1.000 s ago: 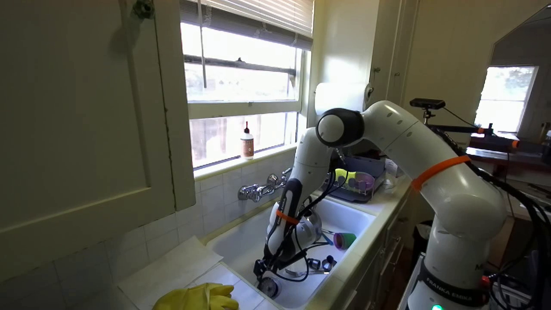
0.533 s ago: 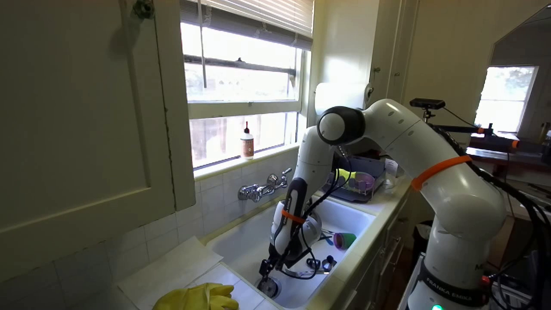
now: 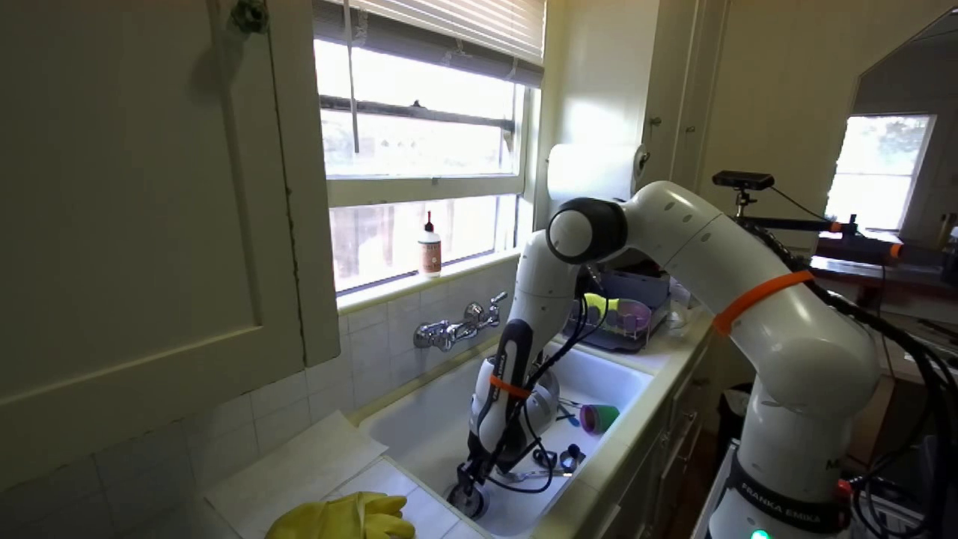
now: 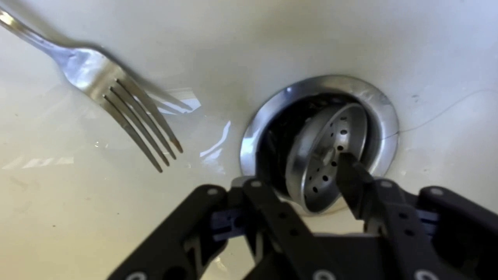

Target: Remove the plug from the drain.

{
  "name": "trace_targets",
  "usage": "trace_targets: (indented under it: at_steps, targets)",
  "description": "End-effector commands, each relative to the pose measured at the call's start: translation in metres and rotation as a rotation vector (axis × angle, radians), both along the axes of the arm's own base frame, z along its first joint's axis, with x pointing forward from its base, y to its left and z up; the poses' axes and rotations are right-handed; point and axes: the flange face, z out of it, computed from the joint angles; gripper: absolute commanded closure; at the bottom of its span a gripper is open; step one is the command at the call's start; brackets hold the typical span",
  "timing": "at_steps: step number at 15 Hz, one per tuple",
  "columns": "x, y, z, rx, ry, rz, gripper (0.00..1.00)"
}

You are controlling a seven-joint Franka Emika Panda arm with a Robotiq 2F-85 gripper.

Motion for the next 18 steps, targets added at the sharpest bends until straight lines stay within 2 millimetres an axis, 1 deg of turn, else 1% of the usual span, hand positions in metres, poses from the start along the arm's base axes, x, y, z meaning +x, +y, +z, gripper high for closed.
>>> trace_targets:
  at_steps: [1,3,4,7,8,10,12,13,14,18]
  targets:
    - [0.006,-0.001,-0.011,0.002,-0.023,0.004,0.82]
    - [0.008,-0.001,-0.013,0.002,-0.018,0.006,0.97]
    - [0.009,-0.001,-0.014,0.0,-0.017,0.004,1.0]
    - [0.011,-0.006,-0.015,0.008,-0.017,-0.009,0.99]
    - [0.011,-0.006,-0.012,0.03,-0.029,-0.017,1.0]
    - [0.01,-0.006,-0.003,0.063,-0.049,-0.037,0.99]
    - [0.01,-0.01,0.006,0.092,-0.078,-0.078,0.99]
    - [0.011,-0.015,0.012,0.105,-0.093,-0.117,0.99]
    - [0.012,-0.021,0.012,0.107,-0.101,-0.165,0.99]
    - [0.017,-0.047,0.004,0.12,-0.046,-0.358,0.99]
